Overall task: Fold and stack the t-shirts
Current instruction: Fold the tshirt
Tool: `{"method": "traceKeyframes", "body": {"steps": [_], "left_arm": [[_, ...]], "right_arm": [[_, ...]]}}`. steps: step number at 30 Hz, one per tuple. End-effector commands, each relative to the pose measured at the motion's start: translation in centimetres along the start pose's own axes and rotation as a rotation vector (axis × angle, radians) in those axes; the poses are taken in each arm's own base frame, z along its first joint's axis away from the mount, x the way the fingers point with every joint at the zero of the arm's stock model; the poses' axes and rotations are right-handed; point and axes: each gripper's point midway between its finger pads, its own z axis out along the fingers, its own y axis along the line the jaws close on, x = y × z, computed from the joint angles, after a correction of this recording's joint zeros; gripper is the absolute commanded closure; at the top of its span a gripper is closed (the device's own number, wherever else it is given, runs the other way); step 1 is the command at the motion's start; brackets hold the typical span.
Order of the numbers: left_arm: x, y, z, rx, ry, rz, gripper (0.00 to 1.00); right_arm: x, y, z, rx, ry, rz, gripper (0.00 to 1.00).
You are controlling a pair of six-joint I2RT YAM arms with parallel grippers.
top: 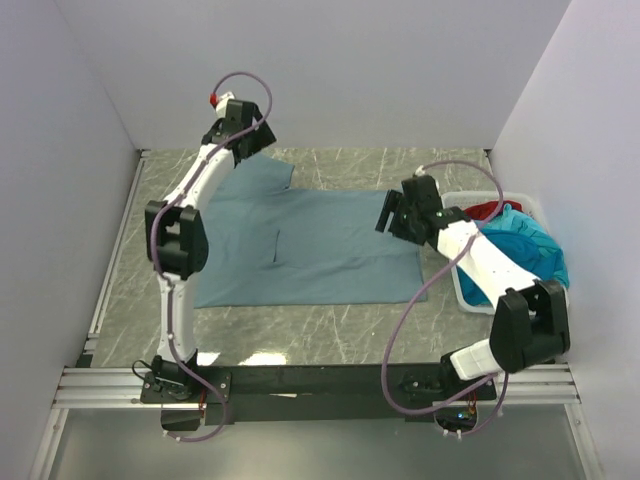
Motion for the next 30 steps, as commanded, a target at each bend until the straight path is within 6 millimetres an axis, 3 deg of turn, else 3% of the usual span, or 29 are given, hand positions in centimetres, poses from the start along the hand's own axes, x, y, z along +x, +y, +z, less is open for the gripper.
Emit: {"method": "traceKeyframes", "body": {"steps": [1,2,3,5,6,10,11,12,15,22,24,25,26,27,28,30], "left_arm": [[-3.5,1.5,4.0,-0.043,-0.070,0.091,0.00],[-5.2,0.7,4.3,-0.010,-0.113,0.093,0.01],[-4.7,1.3,6.3,0.004,-0.103,0.113,0.01],[-6.8,1.1,7.4,0.009,-0.185,0.137,0.00],[-6.2,1.9,8.8,-0.009,-0.176,0.150,0.01],[-5.5,1.7,9.0,0.011,-0.152,0.167,0.00],[-3.8,2.9,9.3,-0.018,-0.105,0.164,0.01],[-4.7,2.4,7.8,-0.007,-0.119,0.146,0.01],[-3.5,3.5,5.7,-0.015,-0.100,0.105,0.00],[-3.4,4.8,-0.6,-0.031,-0.092,0.030,0.01],[-2.0,5.8,-2.7,-0.028,-0.068,-0.001,0.01],[0.9,7.4,-2.6,-0.043,-0.019,-0.002,0.01],[1.0,7.0,-4.4,0.005,-0.016,-0.018,0.01],[2.3,7.4,-4.9,0.014,0.012,-0.044,0.01],[5.7,9.5,-5.0,-0.020,0.077,-0.052,0.00],[7.4,10.4,-6.7,-0.009,0.104,-0.101,0.00]], "right_arm": [[-5.0,0.5,-0.1,0.031,-0.106,-0.005,0.18],[-5.3,0.5,0.5,0.040,-0.097,-0.004,0.17],[-5.7,0.5,0.6,0.047,-0.101,-0.003,0.16],[-6.6,0.5,1.2,0.056,-0.103,0.000,0.16],[-6.7,0.3,1.3,0.064,-0.099,0.000,0.16],[-6.4,0.4,2.5,0.055,-0.069,-0.015,0.15],[-5.9,0.3,3.0,0.055,-0.047,-0.017,0.15],[-5.7,0.6,3.2,0.040,-0.037,-0.020,0.15],[-4.2,1.0,4.0,-0.003,0.010,-0.019,0.15],[-0.1,0.7,4.3,-0.035,0.088,-0.045,0.15],[1.3,0.9,4.1,-0.049,0.106,-0.049,0.15],[1.8,1.0,4.0,-0.057,0.111,-0.049,0.15],[2.2,1.1,4.0,-0.067,0.114,-0.046,0.15],[3.4,0.9,4.2,-0.067,0.138,-0.038,0.15],[3.8,0.9,4.3,-0.073,0.148,-0.033,0.15],[5.1,0.7,4.4,-0.078,0.171,-0.027,0.15]]}}
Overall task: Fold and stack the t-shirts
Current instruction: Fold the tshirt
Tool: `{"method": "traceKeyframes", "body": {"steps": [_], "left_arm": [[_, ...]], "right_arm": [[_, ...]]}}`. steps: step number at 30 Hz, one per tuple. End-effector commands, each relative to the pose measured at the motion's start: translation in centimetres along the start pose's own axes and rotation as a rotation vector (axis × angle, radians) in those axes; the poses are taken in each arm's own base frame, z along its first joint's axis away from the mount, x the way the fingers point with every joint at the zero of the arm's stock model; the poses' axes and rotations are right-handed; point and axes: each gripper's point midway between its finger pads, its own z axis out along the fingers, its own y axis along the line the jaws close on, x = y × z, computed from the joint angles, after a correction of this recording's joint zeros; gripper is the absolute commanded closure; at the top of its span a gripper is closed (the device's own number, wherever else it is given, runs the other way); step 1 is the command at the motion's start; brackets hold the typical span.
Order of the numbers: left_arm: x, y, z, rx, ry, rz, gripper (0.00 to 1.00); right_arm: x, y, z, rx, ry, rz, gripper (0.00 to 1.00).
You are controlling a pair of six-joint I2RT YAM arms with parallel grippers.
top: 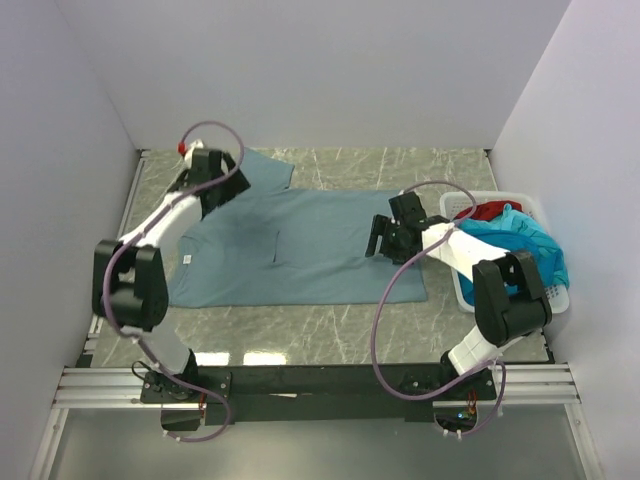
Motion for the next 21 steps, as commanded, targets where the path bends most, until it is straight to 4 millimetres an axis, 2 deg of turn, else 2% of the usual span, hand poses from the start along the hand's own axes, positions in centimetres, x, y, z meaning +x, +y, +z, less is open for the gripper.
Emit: {"method": "traceKeyframes", "body": {"steps": [1,3,4,5,6,7,8,9,10,12,13,14,18,21], "left_arm": [[6.7,2.7,-0.9,0.001,0.142,-0.087,0.00],[7.6,3.4,-2.0,0.003,0.152,-0.111,0.01],[9.4,4.8,-2.3,-0.020,0.186,-0.110,0.01],[9.8,5.4,-2.8,-0.034,0.189,-0.114,0.01],[10.5,6.0,-3.1,-0.052,0.198,-0.127,0.01],[11.8,7.4,-3.3,-0.088,0.219,-0.128,0.01],[12.2,7.7,-3.7,-0.092,0.224,-0.136,0.00],[13.0,8.2,-4.0,-0.103,0.244,-0.147,0.01],[14.6,9.3,-4.4,-0.129,0.275,-0.154,0.00],[16.1,10.7,-5.3,-0.175,0.309,-0.181,0.01],[17.2,11.9,-5.8,-0.213,0.329,-0.186,0.00],[17.5,12.5,-6.3,-0.227,0.331,-0.191,0.00],[20.1,15.2,-8.7,-0.301,0.373,-0.212,0.00],[20.4,15.9,-10.1,-0.309,0.361,-0.236,0.00]], "right_arm": [[0.0,1.6,-0.9,-0.076,-0.043,0.001,0.15],[1.2,1.1,-0.6,-0.065,-0.026,-0.001,0.15],[1.7,1.0,-0.7,-0.067,-0.022,-0.003,0.15],[2.1,0.8,-0.6,-0.067,-0.017,0.000,0.15],[3.3,0.2,-0.3,-0.056,0.007,0.008,0.15],[3.7,0.2,-0.4,-0.065,0.013,0.012,0.15],[4.3,0.0,-0.4,-0.067,0.021,0.013,0.15],[5.6,-0.7,-0.2,-0.056,0.045,0.024,0.15],[6.0,-0.8,-0.5,-0.062,0.042,0.027,0.15],[8.1,-1.6,-0.6,-0.048,0.080,0.036,0.15],[8.4,-1.7,-1.0,-0.058,0.074,0.038,0.15],[9.6,-2.4,-1.0,-0.045,0.097,0.038,0.15],[11.8,-2.9,-2.5,-0.062,0.115,0.054,0.15],[13.4,-2.9,-3.7,-0.087,0.118,0.073,0.15]]}}
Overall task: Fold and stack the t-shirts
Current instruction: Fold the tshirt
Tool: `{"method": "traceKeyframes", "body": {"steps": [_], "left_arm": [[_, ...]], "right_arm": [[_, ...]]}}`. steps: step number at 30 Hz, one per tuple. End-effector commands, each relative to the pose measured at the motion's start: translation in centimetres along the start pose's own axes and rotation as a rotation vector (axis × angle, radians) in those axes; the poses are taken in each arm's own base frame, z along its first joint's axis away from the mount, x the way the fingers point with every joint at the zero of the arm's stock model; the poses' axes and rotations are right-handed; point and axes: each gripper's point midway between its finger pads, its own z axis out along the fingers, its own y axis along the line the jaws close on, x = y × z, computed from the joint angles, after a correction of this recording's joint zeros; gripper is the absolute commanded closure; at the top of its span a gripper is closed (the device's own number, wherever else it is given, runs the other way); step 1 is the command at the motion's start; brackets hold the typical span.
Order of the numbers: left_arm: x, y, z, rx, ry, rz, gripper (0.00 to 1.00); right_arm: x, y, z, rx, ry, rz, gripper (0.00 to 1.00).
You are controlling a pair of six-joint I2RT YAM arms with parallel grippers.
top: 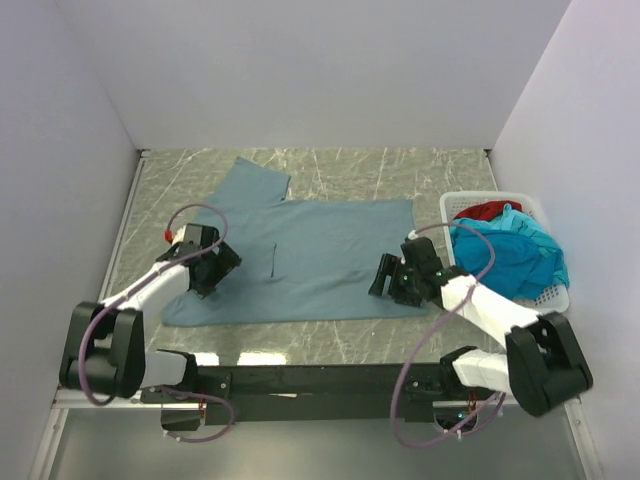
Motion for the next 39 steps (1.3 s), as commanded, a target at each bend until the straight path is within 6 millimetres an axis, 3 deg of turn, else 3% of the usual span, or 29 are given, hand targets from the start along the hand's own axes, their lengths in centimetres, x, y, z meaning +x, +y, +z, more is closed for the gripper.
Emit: {"method": "traceKeyframes", "body": {"steps": [1,3,6,8,10,12,13,14,15,17,18,19,20,21,22,23,24,25,26,27,28,29,30,31,32,33,34,36,39], "left_arm": [[3.0,4.6,-1.2,-0.135,0.073,-0.036,0.01],[2.9,4.7,-2.2,-0.128,0.059,-0.057,0.01],[3.4,5.3,-3.2,-0.122,0.063,-0.070,0.01],[2.8,3.5,-3.9,-0.040,0.057,-0.060,0.00],[1.1,0.5,-5.0,0.058,0.030,-0.058,0.01],[-1.9,-3.2,-6.5,0.163,-0.045,-0.035,0.01],[-3.5,-4.0,-6.9,0.165,-0.094,-0.029,0.01],[-4.6,-4.5,-6.7,0.145,-0.123,-0.020,0.00],[-7.2,-6.7,-8.0,0.177,-0.189,-0.006,0.01],[-9.8,-7.6,-6.8,0.109,-0.253,0.022,0.00],[-12.2,-10.1,-7.9,0.139,-0.298,0.030,0.01],[-12.3,-10.5,-5.7,0.094,-0.258,0.060,0.01],[-13.2,-11.4,-5.2,0.082,-0.266,0.079,0.00],[-15.5,-13.7,-6.0,0.106,-0.309,0.081,0.01],[-16.3,-14.5,-5.2,0.095,-0.314,0.098,0.01],[-16.3,-14.7,-2.4,0.046,-0.287,0.134,0.00],[-19.2,-16.8,-3.2,0.052,-0.358,0.131,0.01],[-20.1,-17.5,-2.4,0.037,-0.371,0.148,0.00],[-20.1,-17.6,0.9,-0.006,-0.349,0.207,0.01],[-22.6,-19.7,0.3,0.007,-0.413,0.201,0.01],[-22.2,-19.3,4.4,-0.045,-0.369,0.237,0.00],[-22.5,-19.2,5.7,-0.074,-0.349,0.298,0.01],[-25.3,-21.7,4.7,-0.042,-0.415,0.287,0.01],[-24.6,-20.7,9.2,-0.096,-0.368,0.325,0.00],[-25.0,-20.9,10.1,-0.105,-0.363,0.378,0.00],[-26.7,-22.5,9.8,-0.069,-0.415,0.381,0.01],[-26.0,-22.2,11.9,-0.078,-0.397,0.407,0.00],[-25.9,-22.7,13.5,-0.038,-0.417,0.438,0.00],[-26.3,-23.0,13.9,-0.009,-0.475,0.419,0.01]], "right_arm": [[4.0,-1.2,-1.4,0.020,0.086,0.045,0.15],[5.2,-1.6,-2.0,0.027,0.108,0.065,0.15],[5.1,-1.3,-3.3,-0.004,0.073,0.059,0.15],[4.2,-1.2,-3.8,-0.007,0.033,0.024,0.15],[2.7,-0.9,-4.3,0.000,-0.024,0.003,0.14],[0.1,0.5,-5.3,-0.021,-0.091,-0.049,0.14],[-1.0,1.1,-5.7,-0.026,-0.121,-0.059,0.14],[-3.5,2.5,-6.6,-0.044,-0.201,-0.073,0.13],[-4.7,2.9,-6.7,-0.040,-0.228,-0.069,0.12],[-8.0,5.2,-7.8,-0.090,-0.322,-0.074,0.11],[-8.7,5.5,-7.4,-0.094,-0.326,-0.075,0.09],[-9.4,6.0,-7.3,-0.105,-0.336,-0.081,0.09],[-10.8,6.9,-7.7,-0.122,-0.366,-0.088,0.09],[-11.5,6.5,-7.1,-0.097,-0.361,-0.078,0.09],[-12.0,6.4,-7.0,-0.091,-0.368,-0.072,0.08],[-13.0,6.8,-7.2,-0.097,-0.390,-0.064,0.07],[-13.3,6.7,-6.9,-0.097,-0.383,-0.059,0.06],[-13.7,6.4,-6.9,-0.093,-0.388,-0.051,0.06],[-14.0,6.6,-6.9,-0.103,-0.391,-0.064,0.06],[-14.0,6.7,-6.8,-0.117,-0.377,-0.079,0.06],[-14.1,6.5,-6.7,-0.115,-0.373,-0.089,0.06],[-14.1,6.2,-6.7,-0.104,-0.364,-0.097,0.06],[-14.0,5.9,-6.6,-0.093,-0.354,-0.100,0.06],[-14.0,5.6,-6.5,-0.086,-0.350,-0.102,0.06],[-13.8,5.0,-6.3,-0.069,-0.341,-0.100,0.06],[-13.7,4.8,-6.5,-0.066,-0.342,-0.102,0.06],[-13.5,4.6,-6.4,-0.063,-0.333,-0.106,0.06],[-13.2,4.0,-6.4,-0.054,-0.330,-0.104,0.06],[-12.8,3.5,-6.2,-0.043,-0.323,-0.100,0.06]]}}
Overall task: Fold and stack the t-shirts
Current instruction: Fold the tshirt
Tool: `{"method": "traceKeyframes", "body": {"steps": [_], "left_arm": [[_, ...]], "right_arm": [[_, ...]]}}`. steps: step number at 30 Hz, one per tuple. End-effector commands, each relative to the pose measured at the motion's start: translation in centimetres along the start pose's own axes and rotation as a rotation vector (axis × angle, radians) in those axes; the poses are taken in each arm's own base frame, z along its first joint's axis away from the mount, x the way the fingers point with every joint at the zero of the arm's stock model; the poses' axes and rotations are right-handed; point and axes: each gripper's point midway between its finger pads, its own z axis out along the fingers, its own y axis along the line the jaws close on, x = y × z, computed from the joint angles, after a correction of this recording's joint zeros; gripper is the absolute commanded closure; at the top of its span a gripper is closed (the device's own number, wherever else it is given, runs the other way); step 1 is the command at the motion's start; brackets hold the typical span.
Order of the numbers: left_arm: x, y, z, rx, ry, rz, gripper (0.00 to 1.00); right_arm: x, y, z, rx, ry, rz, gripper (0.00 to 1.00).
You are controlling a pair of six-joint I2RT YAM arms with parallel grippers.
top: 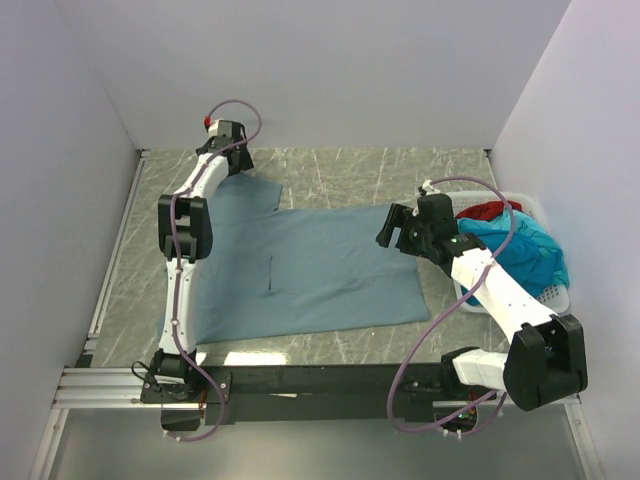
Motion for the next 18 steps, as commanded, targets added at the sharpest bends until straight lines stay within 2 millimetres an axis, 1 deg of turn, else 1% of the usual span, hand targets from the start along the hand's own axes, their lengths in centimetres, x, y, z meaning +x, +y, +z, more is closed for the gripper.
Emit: {"method": "traceKeyframes", "body": {"steps": [1,2,3,4,5,6,7,8,10,11,12,13,14,15,16,17,18], "left_arm": [[-4.1,-1.0,-0.6,0.034,-0.141,0.017,0.01],[-3.8,-1.1,0.0,0.031,-0.131,0.039,0.02],[-5.5,-1.7,-0.4,0.044,-0.164,0.032,0.03],[-3.8,-1.5,1.3,0.026,-0.130,0.054,0.05],[-3.4,-1.3,1.6,0.023,-0.123,0.065,0.09],[-4.0,-1.4,1.6,0.026,-0.133,0.057,0.11],[-5.5,-1.7,0.8,0.045,-0.179,0.039,0.13],[-3.6,-1.1,1.6,0.030,-0.147,0.060,0.15],[-4.3,-1.1,1.1,0.038,-0.167,0.051,0.18],[-3.7,-0.9,1.3,0.034,-0.143,0.056,0.22],[-4.5,-1.4,0.9,0.060,-0.148,0.048,0.24],[-3.8,-1.5,1.6,0.062,-0.128,0.053,0.26],[-4.2,-1.8,1.4,0.074,-0.130,0.053,0.28],[-3.8,-1.9,1.6,0.084,-0.122,0.057,0.31],[-4.2,-1.9,1.2,0.082,-0.128,0.053,0.37],[-3.6,-1.6,1.4,0.074,-0.118,0.044,0.42],[-3.5,-1.5,1.3,0.075,-0.114,0.043,0.47]], "right_arm": [[-0.6,0.0,-0.7,-0.010,-0.025,-0.022,0.06],[-0.4,0.0,-0.7,-0.011,-0.017,-0.018,0.07],[-0.3,0.0,-0.7,-0.010,-0.013,-0.018,0.07],[-0.3,0.0,-0.6,-0.011,-0.010,-0.015,0.07],[-0.1,-0.1,-0.6,-0.010,-0.006,-0.010,0.07],[-0.1,0.0,-0.6,-0.012,-0.006,-0.009,0.07],[0.0,-0.1,-0.5,-0.008,-0.002,-0.008,0.08],[0.0,-0.2,-0.6,-0.006,-0.003,-0.001,0.08],[0.0,-0.3,-0.6,0.001,-0.003,0.001,0.08],[0.0,-0.3,-0.7,0.005,-0.003,-0.001,0.08],[0.0,-0.5,-0.7,0.010,-0.003,0.000,0.08],[-0.2,-0.4,-0.8,0.013,-0.006,0.001,0.08],[-0.1,-0.5,-0.8,0.016,-0.004,0.001,0.08],[-0.2,-0.5,-0.7,0.018,-0.005,0.001,0.08],[-0.3,-0.4,-0.8,0.018,-0.009,0.007,0.08],[-0.3,-0.4,-0.8,0.018,-0.007,0.010,0.08],[-0.2,-0.4,-0.8,0.018,-0.005,0.011,0.09]]}}
